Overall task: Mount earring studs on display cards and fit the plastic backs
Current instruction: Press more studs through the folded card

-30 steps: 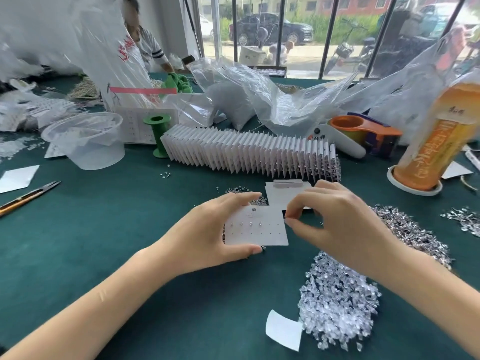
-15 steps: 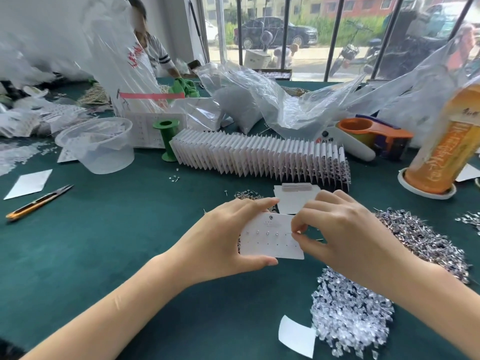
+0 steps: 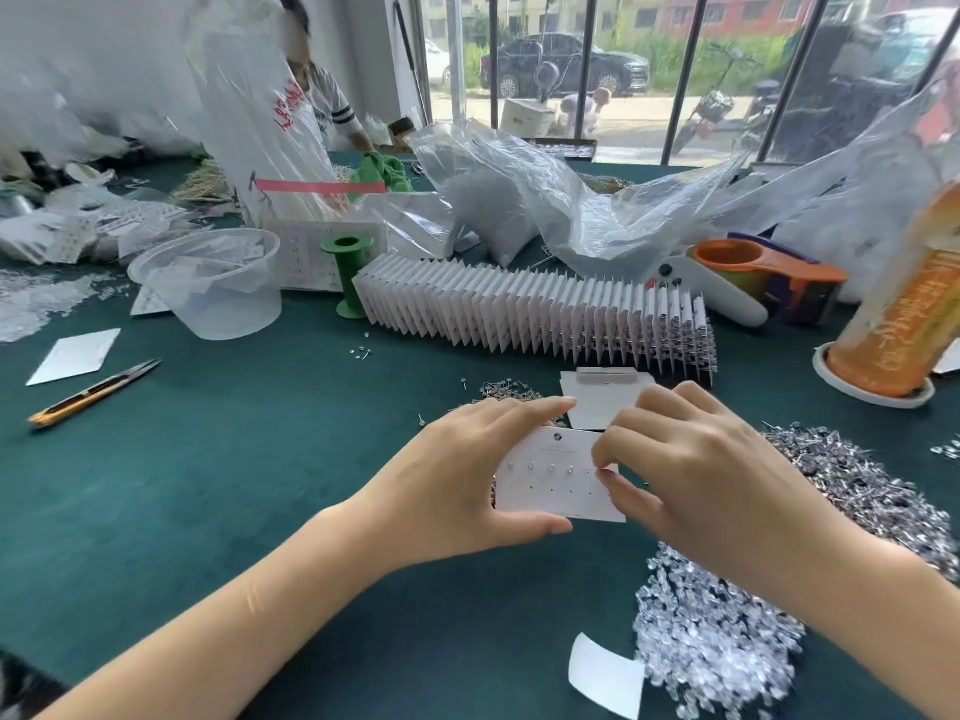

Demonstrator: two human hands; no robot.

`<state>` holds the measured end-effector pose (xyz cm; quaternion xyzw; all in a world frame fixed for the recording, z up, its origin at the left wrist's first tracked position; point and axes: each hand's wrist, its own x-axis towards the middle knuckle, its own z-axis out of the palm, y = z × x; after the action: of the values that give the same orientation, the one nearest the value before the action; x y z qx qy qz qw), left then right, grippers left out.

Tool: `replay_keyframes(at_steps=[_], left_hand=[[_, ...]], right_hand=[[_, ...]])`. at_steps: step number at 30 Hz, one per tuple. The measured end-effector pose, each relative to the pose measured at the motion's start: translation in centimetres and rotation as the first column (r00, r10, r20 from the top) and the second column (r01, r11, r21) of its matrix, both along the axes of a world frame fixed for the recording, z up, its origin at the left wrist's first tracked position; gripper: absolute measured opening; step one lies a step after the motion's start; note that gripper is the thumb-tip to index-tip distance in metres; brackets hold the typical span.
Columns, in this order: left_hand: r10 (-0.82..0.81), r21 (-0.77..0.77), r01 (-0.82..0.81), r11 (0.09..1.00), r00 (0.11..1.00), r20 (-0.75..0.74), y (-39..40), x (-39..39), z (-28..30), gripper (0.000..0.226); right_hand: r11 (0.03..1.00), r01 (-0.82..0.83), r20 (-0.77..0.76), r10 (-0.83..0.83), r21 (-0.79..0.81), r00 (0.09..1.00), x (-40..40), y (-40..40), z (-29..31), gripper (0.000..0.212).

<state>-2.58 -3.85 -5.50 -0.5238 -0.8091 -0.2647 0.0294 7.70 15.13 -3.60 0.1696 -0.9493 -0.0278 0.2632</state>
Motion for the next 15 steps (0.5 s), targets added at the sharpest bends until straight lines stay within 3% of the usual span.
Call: replay_keyframes(at_steps=[15], left_hand=[[0.002,-0.001,-0.002,1.0,1.0,0.007,0.0,0.01,0.09,0.085]], right_hand=[[0.992,-0.031,-0.015,0.033,0.125,0.999,0.15,0.0,0.2,0.021]])
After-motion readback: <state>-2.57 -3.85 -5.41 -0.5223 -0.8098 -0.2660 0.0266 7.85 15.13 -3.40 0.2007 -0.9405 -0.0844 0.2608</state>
